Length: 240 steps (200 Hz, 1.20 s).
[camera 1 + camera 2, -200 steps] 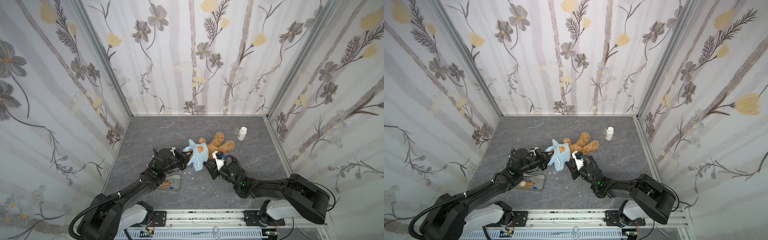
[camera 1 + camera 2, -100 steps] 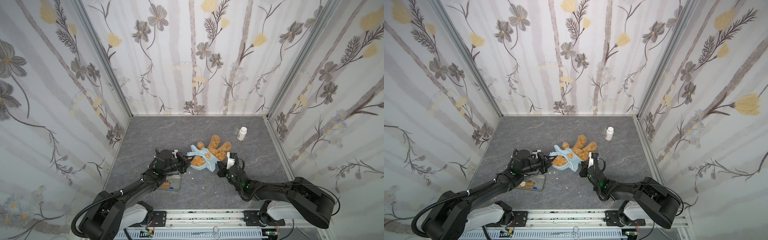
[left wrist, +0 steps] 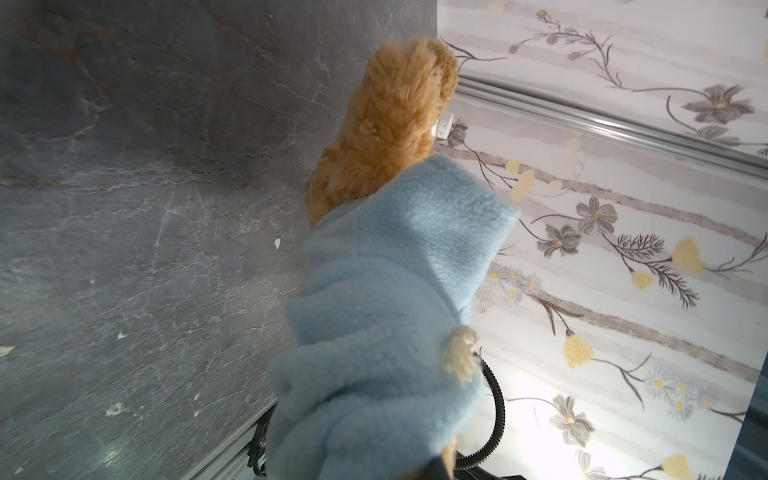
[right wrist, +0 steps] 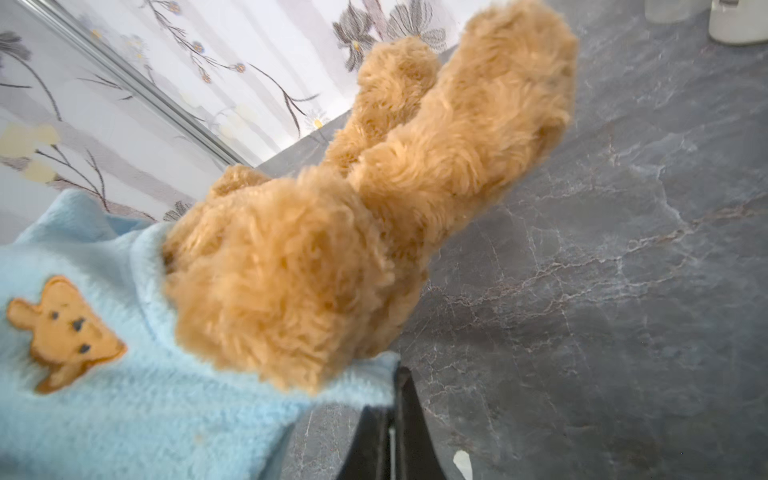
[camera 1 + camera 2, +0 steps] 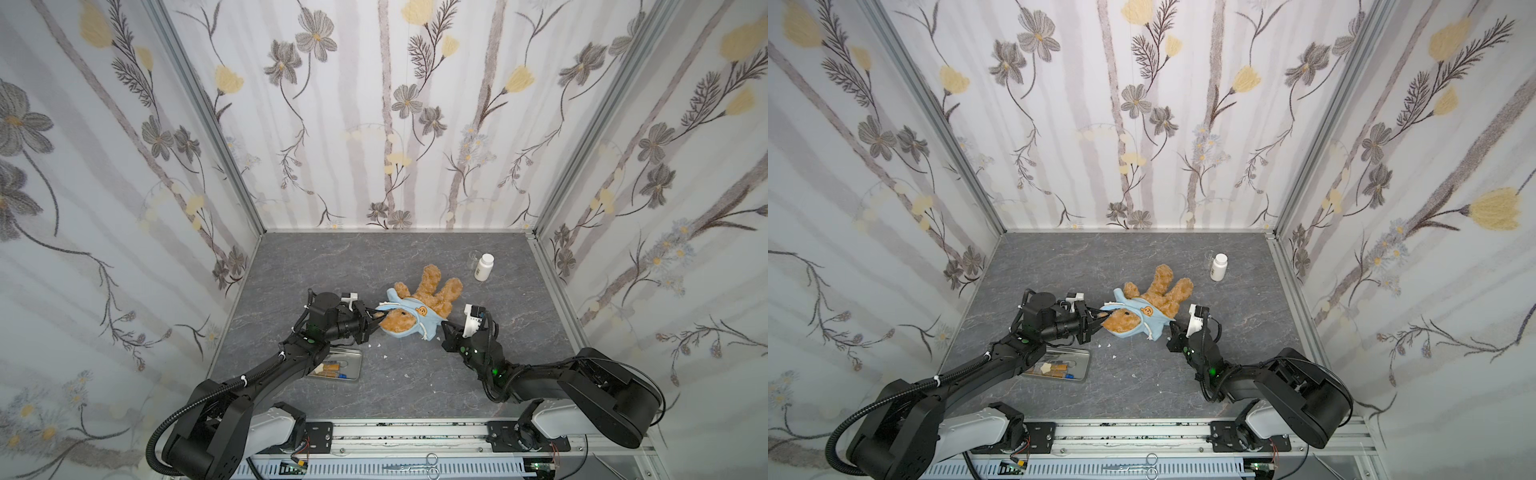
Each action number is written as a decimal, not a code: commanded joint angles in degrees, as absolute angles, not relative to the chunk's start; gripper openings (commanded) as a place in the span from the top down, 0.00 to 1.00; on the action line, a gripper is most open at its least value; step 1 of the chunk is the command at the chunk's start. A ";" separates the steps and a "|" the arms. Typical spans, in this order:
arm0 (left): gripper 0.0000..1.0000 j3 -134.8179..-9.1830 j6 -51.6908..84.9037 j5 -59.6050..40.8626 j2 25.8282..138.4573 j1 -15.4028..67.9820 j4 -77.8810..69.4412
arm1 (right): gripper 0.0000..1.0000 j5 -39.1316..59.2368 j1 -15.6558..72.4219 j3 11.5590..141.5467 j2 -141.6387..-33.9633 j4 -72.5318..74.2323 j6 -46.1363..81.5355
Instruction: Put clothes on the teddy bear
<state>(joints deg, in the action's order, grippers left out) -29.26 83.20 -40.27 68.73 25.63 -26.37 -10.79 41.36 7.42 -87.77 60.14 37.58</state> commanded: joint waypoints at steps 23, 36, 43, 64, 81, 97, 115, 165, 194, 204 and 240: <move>1.00 -35.46 49.55 -39.06 70.79 25.53 -26.29 | 0.56 7.53 40.31 9.45 -71.37 43.05 21.81; 1.00 -36.36 39.28 -39.11 70.74 25.89 -23.95 | 0.54 13.65 40.25 10.21 -62.29 36.60 21.00; 1.00 -36.64 33.81 -38.95 70.46 26.35 -23.03 | 0.51 16.12 40.28 10.95 -58.07 33.73 20.75; 1.00 -35.00 15.79 -36.90 67.20 29.87 -22.32 | 0.46 19.75 38.18 15.97 -52.67 28.95 20.27; 1.00 -32.82 3.74 -37.34 64.29 31.87 -21.94 | 0.47 24.77 32.52 19.66 -56.29 29.26 23.88; 1.00 -31.27 -3.96 -38.06 62.41 31.99 -21.33 | 0.51 34.35 27.05 21.36 -62.19 32.91 29.38; 1.00 -30.23 -8.37 -39.42 61.20 32.11 -21.33 | 0.58 40.45 25.48 22.21 -67.60 35.56 31.92; 1.00 -30.39 -8.34 -36.67 61.22 33.34 -20.75 | 0.59 43.97 26.23 19.21 -70.60 44.97 36.98; 1.00 -30.40 -9.00 -35.77 61.27 33.96 -20.27 | 0.62 42.16 27.87 18.58 -72.27 47.05 38.38; 1.00 -30.46 -9.45 -35.64 61.13 34.27 -19.96 | 0.63 41.56 28.73 18.96 -73.22 47.83 38.89; 1.00 -30.80 -12.36 -34.19 61.17 35.07 -17.72 | 0.74 37.93 31.20 20.50 -76.55 52.81 42.32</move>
<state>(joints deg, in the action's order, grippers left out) -30.35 -8.73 -35.53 61.43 34.54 -17.98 40.62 30.02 19.35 -74.87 45.39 38.59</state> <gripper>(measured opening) 0.069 0.302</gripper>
